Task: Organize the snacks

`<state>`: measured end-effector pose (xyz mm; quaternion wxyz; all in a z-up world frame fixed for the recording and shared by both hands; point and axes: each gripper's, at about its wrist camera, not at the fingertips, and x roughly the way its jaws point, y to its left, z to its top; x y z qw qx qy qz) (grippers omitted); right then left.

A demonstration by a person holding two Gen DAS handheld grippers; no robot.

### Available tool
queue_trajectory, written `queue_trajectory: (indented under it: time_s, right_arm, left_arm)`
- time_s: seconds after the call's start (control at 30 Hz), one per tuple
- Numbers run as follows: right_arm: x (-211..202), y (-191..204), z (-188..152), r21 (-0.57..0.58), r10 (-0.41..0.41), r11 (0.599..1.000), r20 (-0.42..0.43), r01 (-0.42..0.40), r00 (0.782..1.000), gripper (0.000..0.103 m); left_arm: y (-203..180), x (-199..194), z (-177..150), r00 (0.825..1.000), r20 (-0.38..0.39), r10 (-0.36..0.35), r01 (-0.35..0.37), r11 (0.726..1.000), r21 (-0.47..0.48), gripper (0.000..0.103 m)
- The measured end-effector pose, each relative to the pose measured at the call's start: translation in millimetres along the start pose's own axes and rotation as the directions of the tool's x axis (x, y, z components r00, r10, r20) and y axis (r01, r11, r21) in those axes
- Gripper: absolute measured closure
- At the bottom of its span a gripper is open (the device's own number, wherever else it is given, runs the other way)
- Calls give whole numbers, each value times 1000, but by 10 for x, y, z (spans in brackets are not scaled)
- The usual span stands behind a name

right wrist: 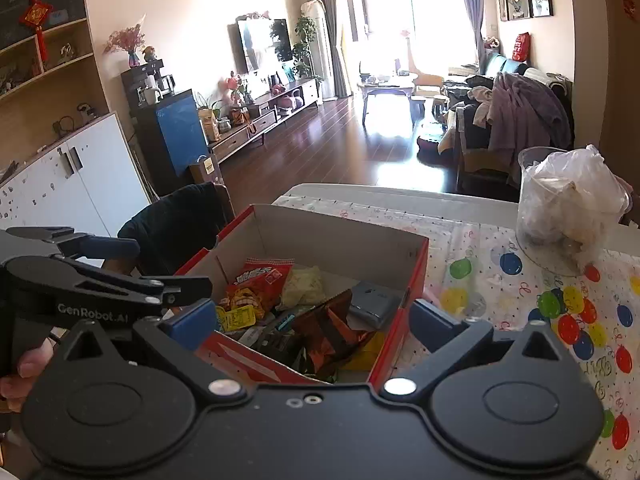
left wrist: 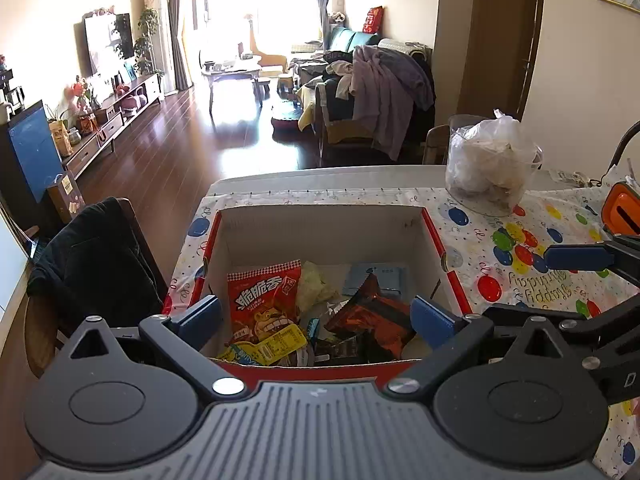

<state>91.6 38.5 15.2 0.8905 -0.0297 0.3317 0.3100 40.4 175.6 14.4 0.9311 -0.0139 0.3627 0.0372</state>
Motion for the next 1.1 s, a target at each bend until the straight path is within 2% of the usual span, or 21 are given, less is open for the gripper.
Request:
queue_trajectory:
  time_s: [0.77, 1.1]
  right_arm:
    - [-139, -174, -125, 64, -47, 997, -15, 48, 999, 0]
    - [-173, -356, -256, 96, -77, 992, -49, 82, 996, 0]
  left_arm:
    - [-71, -34, -43, 1000, -18, 5, -5, 1000, -1, 2]
    - [-159, 4, -78, 999, -47, -22, 22, 1000, 1, 2]
